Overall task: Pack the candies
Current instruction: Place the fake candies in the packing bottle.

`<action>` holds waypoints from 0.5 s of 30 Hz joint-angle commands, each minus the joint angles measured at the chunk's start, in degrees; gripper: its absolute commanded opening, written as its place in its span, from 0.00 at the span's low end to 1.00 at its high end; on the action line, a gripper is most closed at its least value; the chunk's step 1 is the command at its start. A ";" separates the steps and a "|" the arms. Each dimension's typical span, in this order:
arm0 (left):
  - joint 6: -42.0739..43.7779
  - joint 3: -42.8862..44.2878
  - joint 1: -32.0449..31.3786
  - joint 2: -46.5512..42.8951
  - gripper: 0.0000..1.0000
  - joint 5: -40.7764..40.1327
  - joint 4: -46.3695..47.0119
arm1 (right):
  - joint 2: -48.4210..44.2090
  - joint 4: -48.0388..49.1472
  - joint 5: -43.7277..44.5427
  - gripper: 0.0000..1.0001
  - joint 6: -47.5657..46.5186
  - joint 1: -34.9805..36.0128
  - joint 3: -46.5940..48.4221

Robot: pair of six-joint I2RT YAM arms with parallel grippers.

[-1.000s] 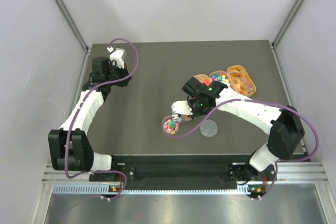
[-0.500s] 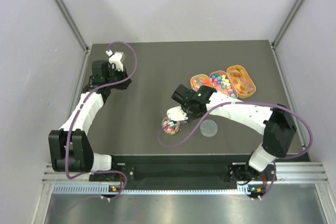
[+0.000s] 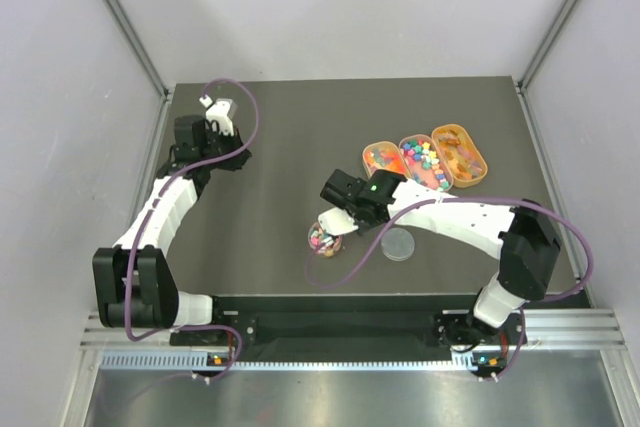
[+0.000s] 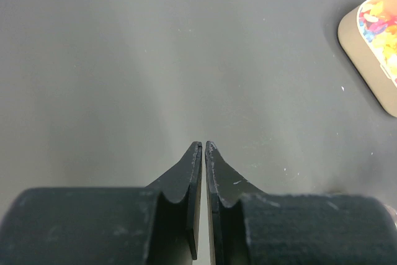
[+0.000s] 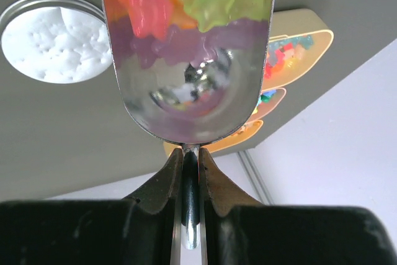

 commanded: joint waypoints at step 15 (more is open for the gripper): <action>-1.54 -1.98 0.47 -1.16 0.11 1.91 4.26 | -0.55 -2.29 8.81 0.00 -1.00 3.86 3.05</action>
